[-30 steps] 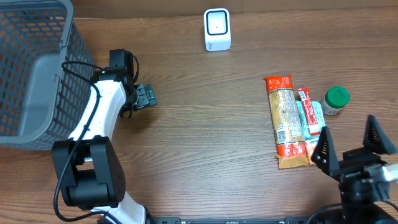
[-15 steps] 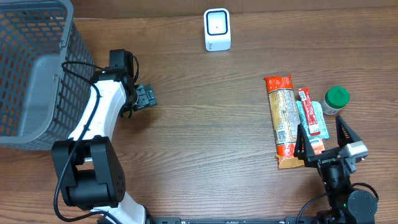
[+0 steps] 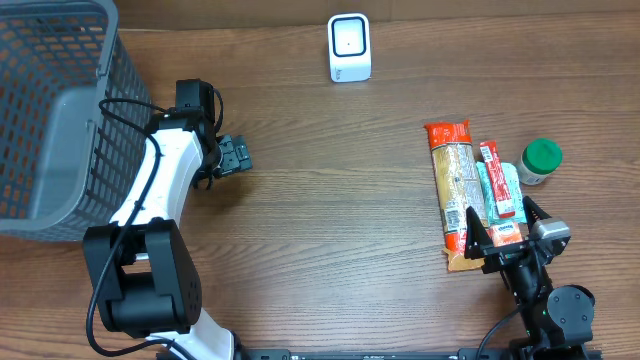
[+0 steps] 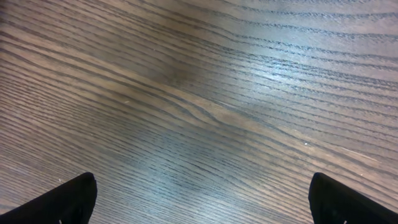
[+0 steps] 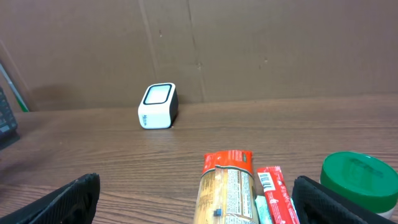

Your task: Scan the item barcode

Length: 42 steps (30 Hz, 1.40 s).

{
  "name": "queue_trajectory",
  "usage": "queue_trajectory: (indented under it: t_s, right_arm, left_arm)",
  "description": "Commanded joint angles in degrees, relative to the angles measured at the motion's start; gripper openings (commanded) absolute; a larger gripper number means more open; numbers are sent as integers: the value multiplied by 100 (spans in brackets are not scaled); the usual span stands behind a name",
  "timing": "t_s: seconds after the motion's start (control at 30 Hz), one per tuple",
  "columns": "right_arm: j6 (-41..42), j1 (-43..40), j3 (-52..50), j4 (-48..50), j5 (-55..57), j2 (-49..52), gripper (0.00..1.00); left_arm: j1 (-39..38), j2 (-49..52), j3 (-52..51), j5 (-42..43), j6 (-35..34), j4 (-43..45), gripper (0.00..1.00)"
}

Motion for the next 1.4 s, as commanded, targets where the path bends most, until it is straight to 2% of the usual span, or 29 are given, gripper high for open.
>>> queue_trajectory:
  t_s: [0.0, 0.2, 1.37]
  right_arm:
    - [-94, -48, -61, 35, -90, -52, 100]
    - [-798, -48, -61, 26, -96, -52, 100]
    - [-811, -48, -61, 28, -92, -52, 100]
  left_arm:
    - [24, -22, -2, 7, 24, 11, 100]
    - [24, -22, -2, 7, 24, 9, 100]
    - [24, -22, -2, 7, 24, 9, 100]
